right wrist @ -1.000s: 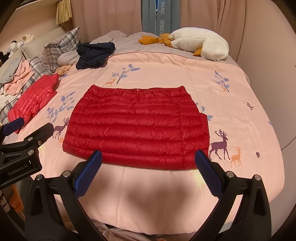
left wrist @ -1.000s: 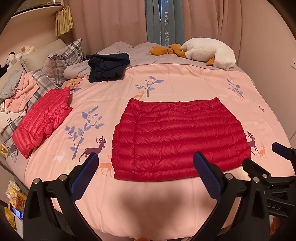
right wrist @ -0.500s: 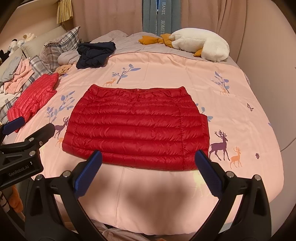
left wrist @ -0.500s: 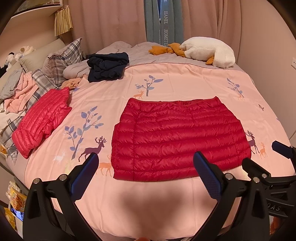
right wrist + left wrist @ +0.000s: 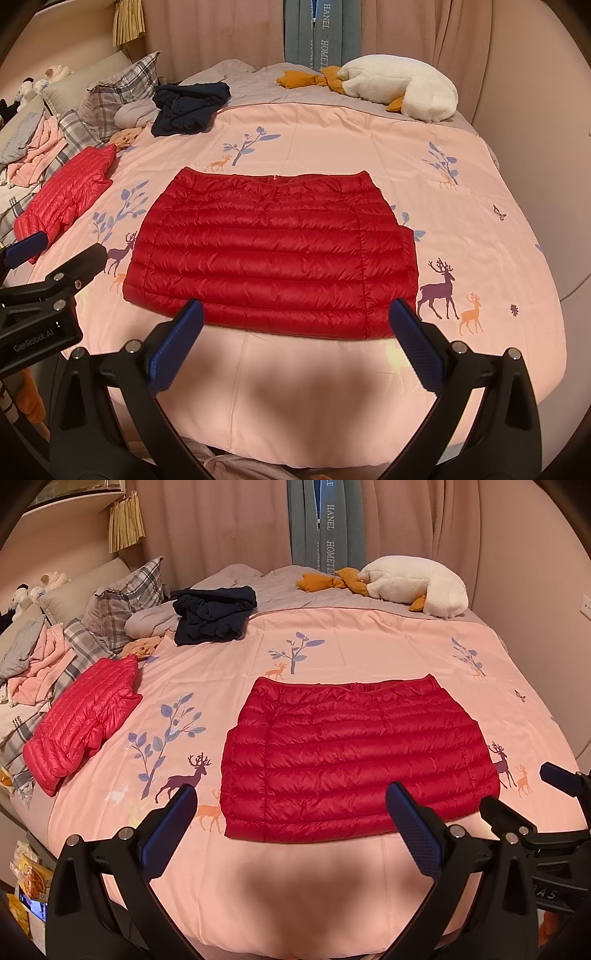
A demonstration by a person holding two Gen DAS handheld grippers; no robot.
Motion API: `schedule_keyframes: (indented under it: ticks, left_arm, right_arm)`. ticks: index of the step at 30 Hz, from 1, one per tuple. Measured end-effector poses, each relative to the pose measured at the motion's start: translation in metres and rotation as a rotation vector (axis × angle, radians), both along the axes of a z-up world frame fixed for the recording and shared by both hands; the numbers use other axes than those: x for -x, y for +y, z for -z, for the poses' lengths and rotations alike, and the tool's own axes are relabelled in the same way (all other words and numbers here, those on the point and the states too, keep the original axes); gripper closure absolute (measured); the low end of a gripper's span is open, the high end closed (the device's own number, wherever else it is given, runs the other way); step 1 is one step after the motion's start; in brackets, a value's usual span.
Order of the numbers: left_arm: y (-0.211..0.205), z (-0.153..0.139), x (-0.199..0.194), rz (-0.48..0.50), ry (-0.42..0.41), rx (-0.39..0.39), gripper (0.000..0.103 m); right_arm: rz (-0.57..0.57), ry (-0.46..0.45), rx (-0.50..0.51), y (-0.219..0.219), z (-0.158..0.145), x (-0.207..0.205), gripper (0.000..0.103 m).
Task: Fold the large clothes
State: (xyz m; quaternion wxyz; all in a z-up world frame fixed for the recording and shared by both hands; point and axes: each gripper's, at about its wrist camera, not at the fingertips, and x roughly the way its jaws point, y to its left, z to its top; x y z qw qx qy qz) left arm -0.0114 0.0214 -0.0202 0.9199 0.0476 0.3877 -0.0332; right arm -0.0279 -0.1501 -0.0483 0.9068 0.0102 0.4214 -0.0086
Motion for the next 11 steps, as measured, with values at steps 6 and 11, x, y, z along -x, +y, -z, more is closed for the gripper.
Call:
schedule_keyframes:
  ticks: [6, 11]
  left_arm:
    - [0.0042, -0.0001, -0.002, -0.011, 0.009, 0.012, 0.001]
    - [0.0067, 0.0015, -0.0031, -0.02, 0.016, 0.01, 0.001]
  right_arm:
    - [-0.002, -0.005, -0.001, -0.0012, -0.0004, -0.0005, 0.002]
    - [-0.002, -0.006, 0.0, -0.0026, -0.0005, -0.0013, 0.002]
